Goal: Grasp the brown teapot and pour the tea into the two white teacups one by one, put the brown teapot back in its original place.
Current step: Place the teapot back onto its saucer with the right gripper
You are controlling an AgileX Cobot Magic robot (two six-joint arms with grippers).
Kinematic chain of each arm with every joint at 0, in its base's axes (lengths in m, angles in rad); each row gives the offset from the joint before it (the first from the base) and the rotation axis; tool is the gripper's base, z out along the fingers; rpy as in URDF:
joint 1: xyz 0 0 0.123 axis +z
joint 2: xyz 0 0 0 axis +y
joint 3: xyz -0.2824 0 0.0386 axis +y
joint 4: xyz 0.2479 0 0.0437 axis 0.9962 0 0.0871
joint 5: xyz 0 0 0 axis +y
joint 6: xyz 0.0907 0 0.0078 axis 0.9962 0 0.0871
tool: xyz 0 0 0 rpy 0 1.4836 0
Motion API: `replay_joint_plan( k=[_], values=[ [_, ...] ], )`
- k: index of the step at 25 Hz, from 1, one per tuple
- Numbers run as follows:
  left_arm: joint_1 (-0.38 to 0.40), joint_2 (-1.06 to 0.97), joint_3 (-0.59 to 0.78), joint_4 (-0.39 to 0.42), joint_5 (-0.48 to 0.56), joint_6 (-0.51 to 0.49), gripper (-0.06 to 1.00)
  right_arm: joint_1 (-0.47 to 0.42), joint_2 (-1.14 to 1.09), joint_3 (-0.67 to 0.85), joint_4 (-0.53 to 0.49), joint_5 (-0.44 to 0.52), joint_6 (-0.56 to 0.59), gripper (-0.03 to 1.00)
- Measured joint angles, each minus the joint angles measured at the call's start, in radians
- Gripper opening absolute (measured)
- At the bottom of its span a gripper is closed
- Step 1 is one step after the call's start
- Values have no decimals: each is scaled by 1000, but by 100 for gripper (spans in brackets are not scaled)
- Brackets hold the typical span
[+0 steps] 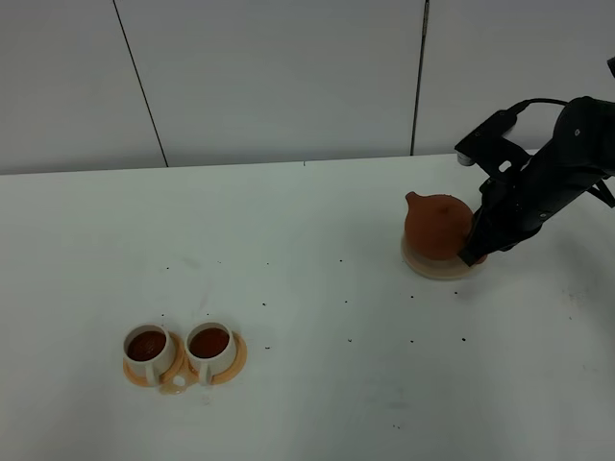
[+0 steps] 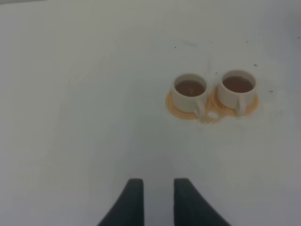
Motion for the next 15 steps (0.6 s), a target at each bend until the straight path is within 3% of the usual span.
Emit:
replay_joint_plan(
  k=[15],
  values=[
    [0,0,0,0,0,0,23,-5,-3,43,-10,-45,-1,10]
  ],
)
